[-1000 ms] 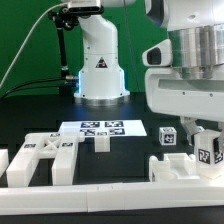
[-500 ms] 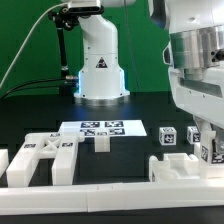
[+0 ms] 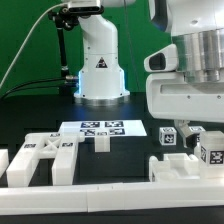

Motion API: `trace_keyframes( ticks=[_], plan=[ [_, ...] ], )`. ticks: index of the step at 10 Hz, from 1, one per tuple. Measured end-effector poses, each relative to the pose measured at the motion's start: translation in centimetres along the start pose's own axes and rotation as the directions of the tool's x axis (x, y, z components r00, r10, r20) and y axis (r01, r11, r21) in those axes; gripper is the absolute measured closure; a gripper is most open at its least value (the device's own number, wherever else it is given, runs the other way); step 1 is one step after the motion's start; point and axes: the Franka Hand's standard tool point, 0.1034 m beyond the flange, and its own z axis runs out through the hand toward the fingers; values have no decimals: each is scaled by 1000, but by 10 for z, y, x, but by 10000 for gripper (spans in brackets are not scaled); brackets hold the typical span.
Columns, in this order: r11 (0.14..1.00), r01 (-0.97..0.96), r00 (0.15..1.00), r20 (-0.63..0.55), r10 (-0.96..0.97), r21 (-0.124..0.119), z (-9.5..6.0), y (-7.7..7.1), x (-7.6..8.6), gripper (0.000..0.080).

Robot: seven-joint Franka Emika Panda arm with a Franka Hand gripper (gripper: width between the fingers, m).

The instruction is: Assemble chair

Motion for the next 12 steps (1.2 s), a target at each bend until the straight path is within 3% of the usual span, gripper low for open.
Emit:
trace_keyframes(
  ticks=[3,5,6,7,8,9,10,11,12],
  plan=[
    [974,226,974,8,-226,-7,2,3,-1,151],
    [802,595,803,5,-596,-57,2,-2,0,151],
    [697,715,698,2,-716,-57,-2,-7,7,151],
    [754,655,754,-2,-656,-49,-2,-7,6,151],
    [748,662,749,-2,-663,-50,-1,-7,6,282],
    [782,622,782,-3,-623,-46,-1,-7,5,282],
    [835,549,836,-6,-549,-41,-1,-8,5,421],
    [870,492,870,-7,-492,-42,-1,-6,6,508],
    [903,428,904,-10,-428,-42,-1,-6,7,508]
  ],
)
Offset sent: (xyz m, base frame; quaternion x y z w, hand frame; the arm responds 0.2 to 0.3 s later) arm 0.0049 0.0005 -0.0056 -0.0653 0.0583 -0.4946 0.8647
